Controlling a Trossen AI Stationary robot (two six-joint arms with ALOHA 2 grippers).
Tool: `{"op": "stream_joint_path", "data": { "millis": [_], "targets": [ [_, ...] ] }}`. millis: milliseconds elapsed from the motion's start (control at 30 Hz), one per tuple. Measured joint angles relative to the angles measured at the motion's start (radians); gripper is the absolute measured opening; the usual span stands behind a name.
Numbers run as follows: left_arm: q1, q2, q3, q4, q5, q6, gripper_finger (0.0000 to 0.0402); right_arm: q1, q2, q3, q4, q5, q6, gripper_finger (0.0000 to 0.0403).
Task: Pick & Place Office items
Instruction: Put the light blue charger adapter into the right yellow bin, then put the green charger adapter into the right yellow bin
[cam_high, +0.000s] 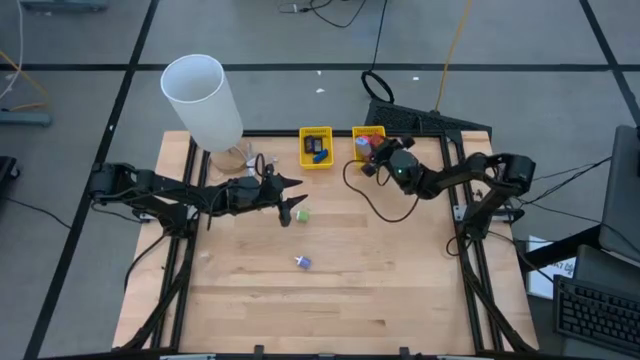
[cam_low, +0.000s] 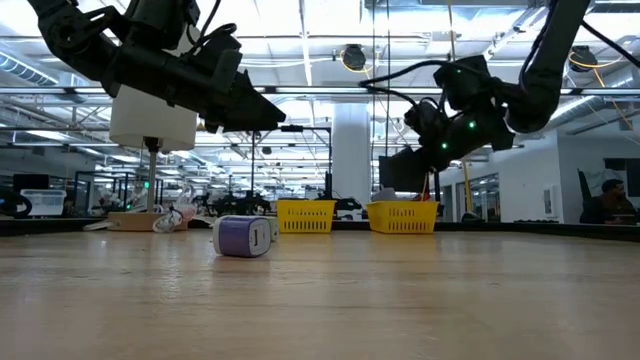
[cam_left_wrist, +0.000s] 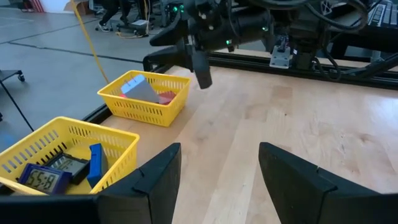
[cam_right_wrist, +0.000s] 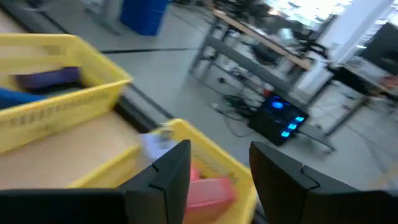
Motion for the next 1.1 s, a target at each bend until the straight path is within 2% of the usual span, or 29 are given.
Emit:
{"op": "stream_joint_path", "data": {
  "millis": [100,300,533,600,667,833,933,1033,1100],
  "targets": [
    [0.000,0.000,0.000,0.000,0.000,-0.005,0.0219,-0.017,-0.015,0.000,-0.038,0.035,-0.009,0.0150],
    [-0.001,0.000,0.000,0.000,0.001,-0.019,0.0218,-0.041,-0.065,0.000,-0.175,0.032,0.043,0.0148],
    [-0.001,0.000,0.000,0.010,0.002,-0.087,0.0218,-0.036,-0.236,0.000,-0.450,-0.004,0.151,0.0146],
    [0.000,0.000,0.000,0.009,0.003,-0.086,0.0219,-0.034,-0.300,-0.001,-0.533,-0.084,0.176,0.0145],
    [-0.001,0.000,0.000,0.009,0.004,-0.088,0.0218,-0.034,-0.366,-0.001,-0.597,-0.211,0.206,0.0146],
    [-0.001,0.000,0.000,0.009,0.005,-0.092,0.0218,-0.032,-0.504,-0.025,-0.653,-0.635,0.255,0.0144],
    [-0.001,0.000,0.000,0.006,0.011,-0.162,0.0218,-0.031,-0.566,-0.069,-0.631,-0.860,0.297,0.0142],
    [-0.006,0.000,0.000,-0.022,0.032,-0.273,0.0218,-0.016,-0.617,-0.118,-0.605,-1.001,0.323,0.0142],
    [-0.010,0.000,0.000,-0.067,0.081,-0.264,0.0218,0.000,-0.642,-0.150,-0.581,-1.040,0.324,0.0141]
  ]
}}
